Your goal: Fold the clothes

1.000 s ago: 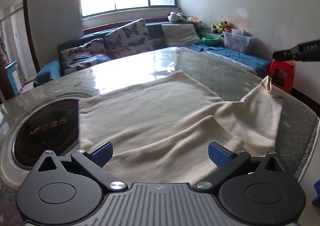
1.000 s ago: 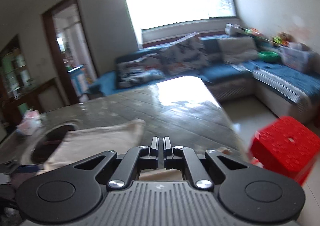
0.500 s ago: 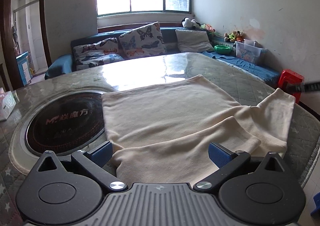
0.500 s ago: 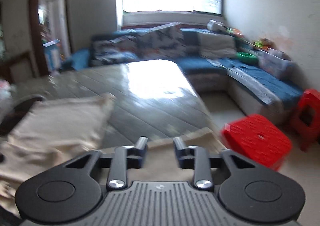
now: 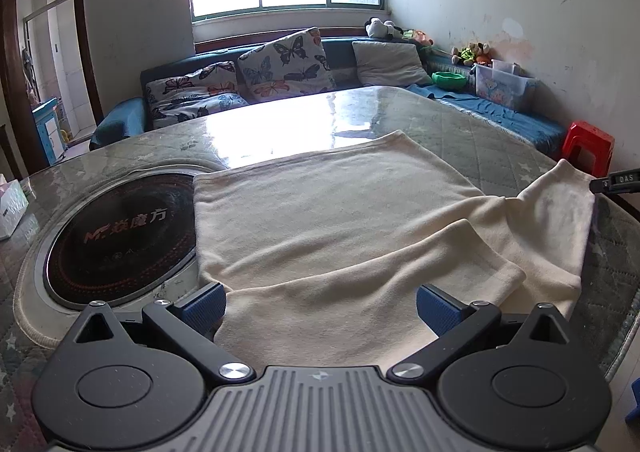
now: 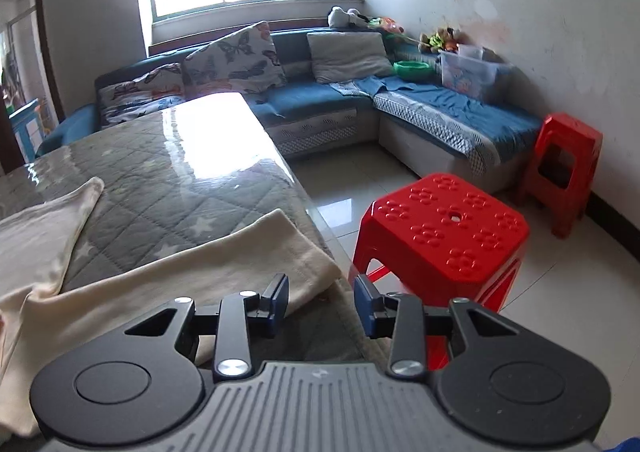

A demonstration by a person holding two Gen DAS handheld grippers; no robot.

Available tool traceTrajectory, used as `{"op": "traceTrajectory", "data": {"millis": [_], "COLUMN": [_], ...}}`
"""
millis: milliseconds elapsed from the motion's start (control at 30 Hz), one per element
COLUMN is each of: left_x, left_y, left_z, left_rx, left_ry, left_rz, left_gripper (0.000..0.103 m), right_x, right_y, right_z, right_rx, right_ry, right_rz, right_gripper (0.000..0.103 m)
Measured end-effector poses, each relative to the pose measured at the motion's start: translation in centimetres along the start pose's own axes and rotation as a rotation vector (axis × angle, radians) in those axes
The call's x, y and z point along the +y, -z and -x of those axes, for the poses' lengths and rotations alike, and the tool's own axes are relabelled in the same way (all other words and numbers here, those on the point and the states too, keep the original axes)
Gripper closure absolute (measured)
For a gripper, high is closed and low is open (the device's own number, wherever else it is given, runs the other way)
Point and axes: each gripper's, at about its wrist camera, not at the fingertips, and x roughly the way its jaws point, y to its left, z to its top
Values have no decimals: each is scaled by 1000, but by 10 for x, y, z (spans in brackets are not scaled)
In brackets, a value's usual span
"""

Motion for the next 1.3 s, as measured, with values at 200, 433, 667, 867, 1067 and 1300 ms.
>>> {"op": "traceTrajectory", "data": {"millis": [200,433,667,867,1067,1300], "left_x": [-3,-5,-4,6,26,49], "left_y": [0,-1,-1,5,12,24], "left_z": [-1,-2,1,13,29,43], "left_rx": [12,19,7,-21,-57,-86], "left_ry": [-11,-19,-24,-38,-55,-72], "left_rz": [-6,-12,-9,3,41,90], "left_gripper": [0,0,0,0,0,0], "right_x": [-4,-1,31,78,142,224], "right_y": [-1,-8,-38,-64,-76,-67], "right_z": [-9,11,72,116,141,148], "right_rx": [-23,-49,-140,-194,-192,-151], "right_ry": [-23,-103,-286,-453,-602,-732], "right_rz": [-6,-32,42,138,255,423], "right_gripper": [90,96,96,96,96,96]}}
